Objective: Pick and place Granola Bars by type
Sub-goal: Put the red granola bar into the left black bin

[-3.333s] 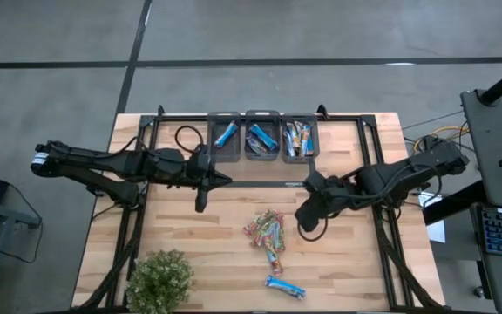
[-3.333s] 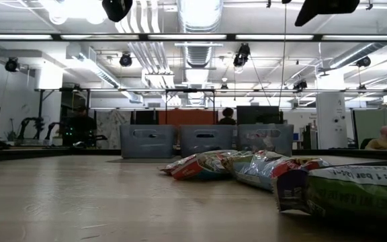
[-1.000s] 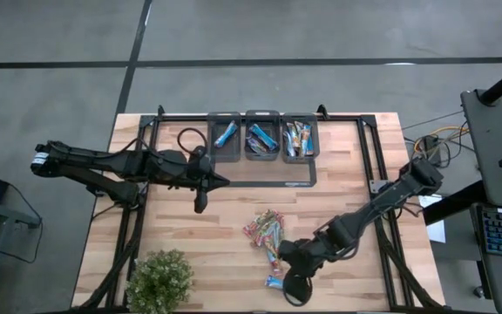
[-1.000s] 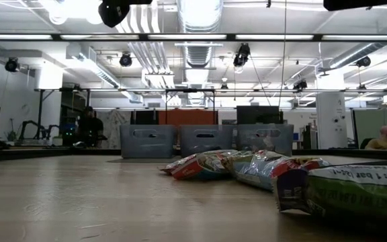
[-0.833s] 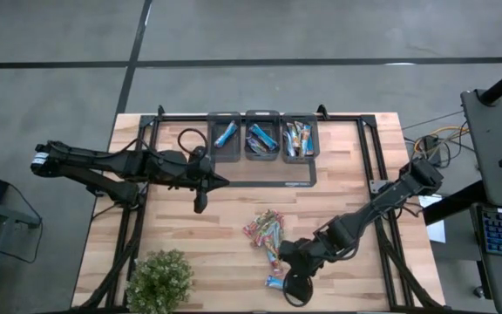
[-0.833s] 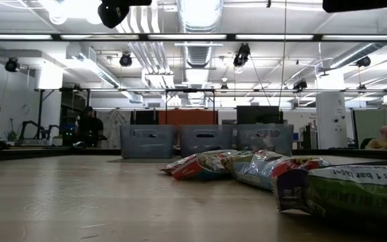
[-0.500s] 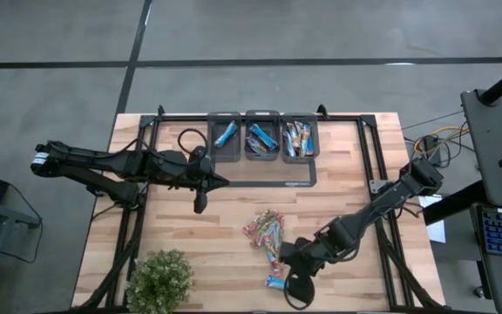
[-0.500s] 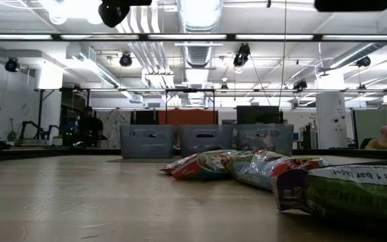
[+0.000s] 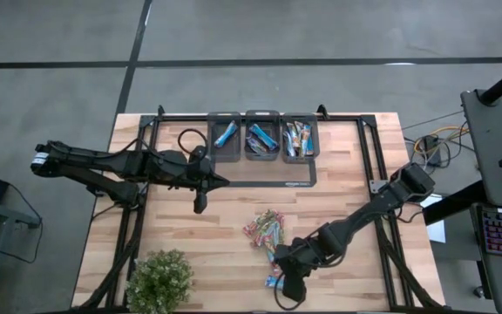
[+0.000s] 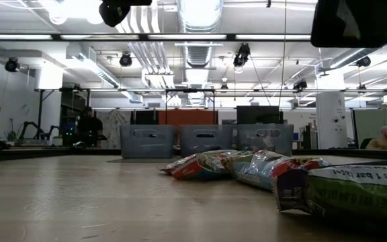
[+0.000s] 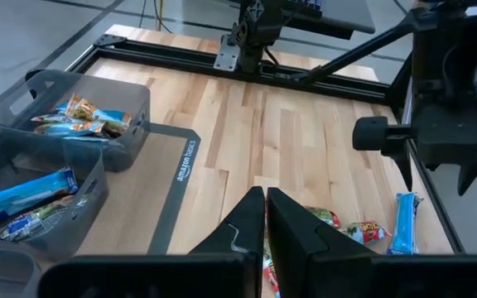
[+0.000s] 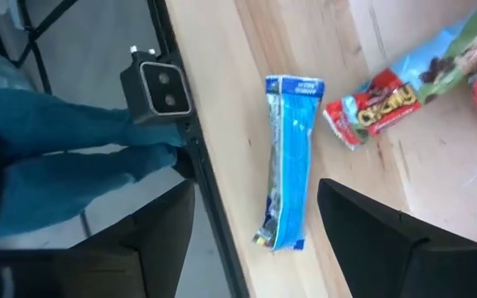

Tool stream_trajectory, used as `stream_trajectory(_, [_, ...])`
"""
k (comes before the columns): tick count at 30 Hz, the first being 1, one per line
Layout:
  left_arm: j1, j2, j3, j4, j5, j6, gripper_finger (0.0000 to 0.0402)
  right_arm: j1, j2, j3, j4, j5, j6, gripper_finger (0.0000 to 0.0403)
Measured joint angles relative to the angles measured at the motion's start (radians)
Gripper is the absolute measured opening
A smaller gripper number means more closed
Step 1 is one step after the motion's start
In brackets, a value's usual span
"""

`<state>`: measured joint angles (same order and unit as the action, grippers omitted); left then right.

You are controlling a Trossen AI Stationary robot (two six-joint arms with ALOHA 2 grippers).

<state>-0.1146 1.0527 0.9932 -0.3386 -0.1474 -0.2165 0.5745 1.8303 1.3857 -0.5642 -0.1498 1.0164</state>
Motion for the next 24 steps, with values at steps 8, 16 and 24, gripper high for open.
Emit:
stream_trajectory(8, [0.0,0.0,0.0,0.0,0.0,0.002,0.0,-0.003,0.002,0.0,-0.006,-0.013,-0.029,0.0244])
stream_trajectory(16, [0.0,0.0,0.0,0.001,0.0,-0.003,0.0,-0.017,0.002,0.0,-0.023,-0.009,0.016,0.0244])
stream_trajectory(24, [0.0,0.0,0.0,0.001,0.0,-0.004,0.0,-0.04,0.002,0.0,-0.091,0.021,0.122,0.0244])
